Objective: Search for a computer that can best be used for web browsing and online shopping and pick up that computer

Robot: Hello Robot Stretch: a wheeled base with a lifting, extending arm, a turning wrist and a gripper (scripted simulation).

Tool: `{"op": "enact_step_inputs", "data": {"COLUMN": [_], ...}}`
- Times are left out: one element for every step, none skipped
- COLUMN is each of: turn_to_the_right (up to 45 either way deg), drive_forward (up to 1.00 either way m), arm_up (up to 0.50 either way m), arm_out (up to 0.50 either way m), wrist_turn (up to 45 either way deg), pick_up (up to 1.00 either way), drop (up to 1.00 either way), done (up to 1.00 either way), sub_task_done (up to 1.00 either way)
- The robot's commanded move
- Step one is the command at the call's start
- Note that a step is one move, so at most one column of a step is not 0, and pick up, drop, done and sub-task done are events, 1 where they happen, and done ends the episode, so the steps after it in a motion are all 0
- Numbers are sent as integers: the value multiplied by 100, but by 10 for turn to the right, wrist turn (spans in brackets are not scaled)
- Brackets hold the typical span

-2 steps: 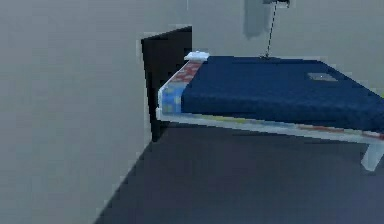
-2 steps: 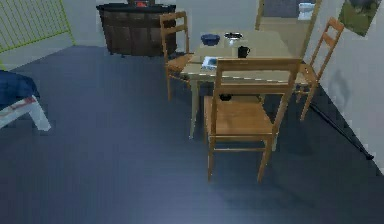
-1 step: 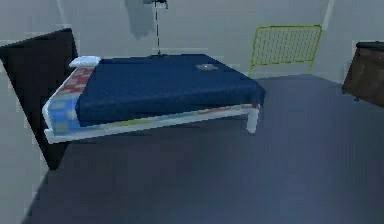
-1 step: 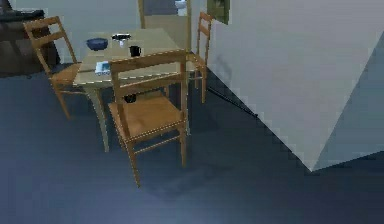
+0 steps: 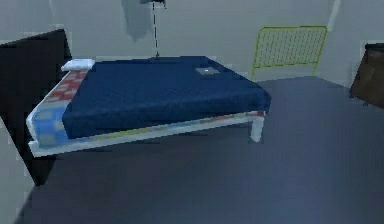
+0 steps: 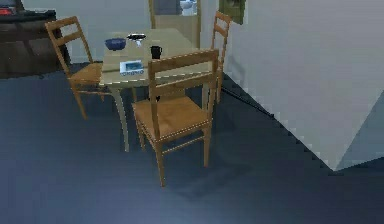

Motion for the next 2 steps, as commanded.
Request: {"op": "enact_step_inputs", "data": {"turn_to_the_right": [90, 0], "drive_forward": [0, 100], "arm_up": [0, 0], "arm_out": [0, 0], "wrist_turn": [0, 0], "pick_up": [0, 0], "drop": [0, 0], "done": [0, 0], "sub_task_done": [0, 0]}}
